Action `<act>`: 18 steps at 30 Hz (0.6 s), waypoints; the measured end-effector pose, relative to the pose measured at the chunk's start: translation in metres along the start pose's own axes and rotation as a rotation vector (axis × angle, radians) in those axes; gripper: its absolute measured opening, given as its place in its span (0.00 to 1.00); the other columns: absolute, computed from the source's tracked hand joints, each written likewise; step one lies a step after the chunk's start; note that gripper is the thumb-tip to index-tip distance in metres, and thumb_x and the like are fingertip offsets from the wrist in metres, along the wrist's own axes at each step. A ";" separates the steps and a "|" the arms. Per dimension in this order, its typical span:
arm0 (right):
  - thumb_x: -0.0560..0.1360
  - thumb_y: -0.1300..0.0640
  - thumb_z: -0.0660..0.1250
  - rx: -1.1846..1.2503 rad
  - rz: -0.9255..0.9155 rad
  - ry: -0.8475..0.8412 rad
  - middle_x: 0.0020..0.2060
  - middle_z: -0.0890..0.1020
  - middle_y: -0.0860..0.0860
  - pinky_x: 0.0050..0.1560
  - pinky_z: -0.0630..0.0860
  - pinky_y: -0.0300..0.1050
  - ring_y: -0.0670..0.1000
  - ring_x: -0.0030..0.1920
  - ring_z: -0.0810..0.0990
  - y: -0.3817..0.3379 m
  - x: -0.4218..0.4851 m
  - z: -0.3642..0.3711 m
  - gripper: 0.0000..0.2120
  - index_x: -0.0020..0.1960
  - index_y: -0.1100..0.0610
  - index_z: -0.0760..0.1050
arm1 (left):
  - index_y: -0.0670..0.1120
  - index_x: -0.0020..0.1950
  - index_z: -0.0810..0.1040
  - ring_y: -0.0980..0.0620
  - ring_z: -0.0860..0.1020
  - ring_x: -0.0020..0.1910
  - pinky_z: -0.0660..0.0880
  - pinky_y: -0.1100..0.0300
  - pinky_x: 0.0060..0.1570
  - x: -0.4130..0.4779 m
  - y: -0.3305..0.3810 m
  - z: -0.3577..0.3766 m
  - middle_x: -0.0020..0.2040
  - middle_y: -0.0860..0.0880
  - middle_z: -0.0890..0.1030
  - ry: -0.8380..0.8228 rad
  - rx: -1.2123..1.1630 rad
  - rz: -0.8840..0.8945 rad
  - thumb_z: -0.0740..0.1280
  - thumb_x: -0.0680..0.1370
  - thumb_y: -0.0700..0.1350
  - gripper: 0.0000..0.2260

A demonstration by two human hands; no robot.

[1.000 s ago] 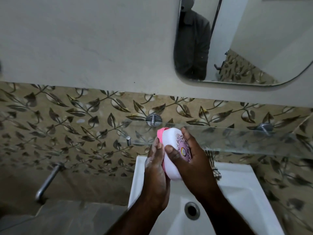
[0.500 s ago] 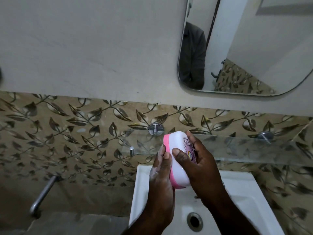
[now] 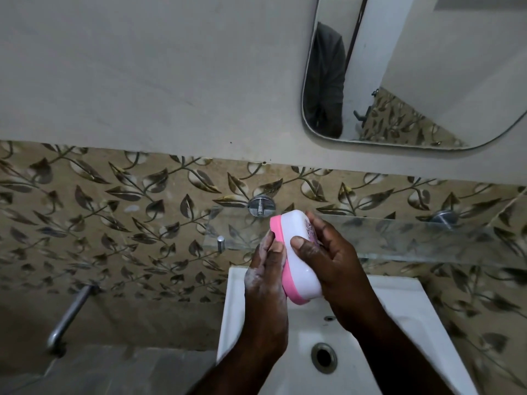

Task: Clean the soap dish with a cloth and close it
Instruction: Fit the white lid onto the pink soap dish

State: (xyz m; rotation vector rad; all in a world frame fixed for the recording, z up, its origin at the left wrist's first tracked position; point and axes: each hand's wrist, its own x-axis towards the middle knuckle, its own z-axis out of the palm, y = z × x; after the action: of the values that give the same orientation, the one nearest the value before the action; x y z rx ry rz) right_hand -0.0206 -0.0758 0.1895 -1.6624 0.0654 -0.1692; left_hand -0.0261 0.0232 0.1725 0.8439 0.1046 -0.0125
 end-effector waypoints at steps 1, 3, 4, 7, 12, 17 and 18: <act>0.61 0.38 0.73 0.003 0.000 -0.001 0.61 0.79 0.43 0.57 0.79 0.58 0.47 0.58 0.80 0.000 0.000 0.000 0.37 0.69 0.42 0.70 | 0.49 0.63 0.78 0.43 0.83 0.54 0.78 0.44 0.55 0.000 0.000 0.000 0.55 0.46 0.84 -0.007 0.011 0.009 0.68 0.76 0.47 0.15; 0.62 0.38 0.72 0.002 -0.011 0.000 0.62 0.78 0.43 0.56 0.79 0.58 0.47 0.58 0.80 -0.001 0.000 0.001 0.36 0.68 0.41 0.70 | 0.49 0.64 0.77 0.43 0.82 0.56 0.78 0.46 0.55 -0.001 0.000 0.000 0.56 0.45 0.84 -0.036 0.032 0.022 0.68 0.74 0.48 0.18; 0.62 0.37 0.71 0.001 -0.013 -0.004 0.62 0.78 0.43 0.56 0.79 0.58 0.48 0.58 0.80 -0.001 0.000 0.001 0.35 0.68 0.40 0.69 | 0.49 0.64 0.77 0.43 0.82 0.56 0.79 0.49 0.54 -0.001 0.001 0.001 0.57 0.45 0.84 -0.054 0.039 0.031 0.67 0.73 0.49 0.19; 0.63 0.36 0.70 0.015 0.011 -0.037 0.62 0.77 0.44 0.54 0.79 0.62 0.51 0.57 0.81 -0.003 0.003 0.001 0.32 0.66 0.36 0.68 | 0.49 0.63 0.78 0.45 0.81 0.57 0.80 0.54 0.52 0.000 0.003 0.002 0.57 0.46 0.84 -0.102 0.060 0.069 0.66 0.74 0.47 0.17; 0.62 0.39 0.71 0.045 0.006 -0.042 0.61 0.78 0.45 0.54 0.80 0.59 0.50 0.56 0.81 -0.002 0.007 0.001 0.33 0.66 0.39 0.70 | 0.51 0.62 0.79 0.42 0.81 0.56 0.80 0.52 0.50 0.008 0.005 -0.004 0.57 0.45 0.83 -0.119 0.055 0.062 0.72 0.68 0.51 0.22; 0.61 0.42 0.73 0.103 -0.025 0.005 0.59 0.80 0.45 0.56 0.79 0.57 0.50 0.57 0.81 0.002 0.010 0.002 0.33 0.65 0.42 0.72 | 0.52 0.62 0.80 0.39 0.80 0.58 0.77 0.43 0.56 0.012 0.001 -0.006 0.59 0.42 0.82 -0.107 0.040 0.063 0.72 0.67 0.52 0.23; 0.61 0.42 0.73 0.113 -0.023 0.006 0.59 0.80 0.45 0.55 0.80 0.58 0.50 0.56 0.81 0.003 0.011 0.003 0.33 0.65 0.42 0.73 | 0.52 0.62 0.80 0.39 0.80 0.58 0.76 0.42 0.57 0.012 0.001 -0.005 0.59 0.42 0.82 -0.107 0.038 0.056 0.72 0.67 0.52 0.23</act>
State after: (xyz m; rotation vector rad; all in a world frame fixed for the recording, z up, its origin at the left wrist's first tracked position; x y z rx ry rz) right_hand -0.0094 -0.0750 0.1875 -1.5502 0.0408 -0.1916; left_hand -0.0143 0.0279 0.1683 0.8820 -0.0203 -0.0075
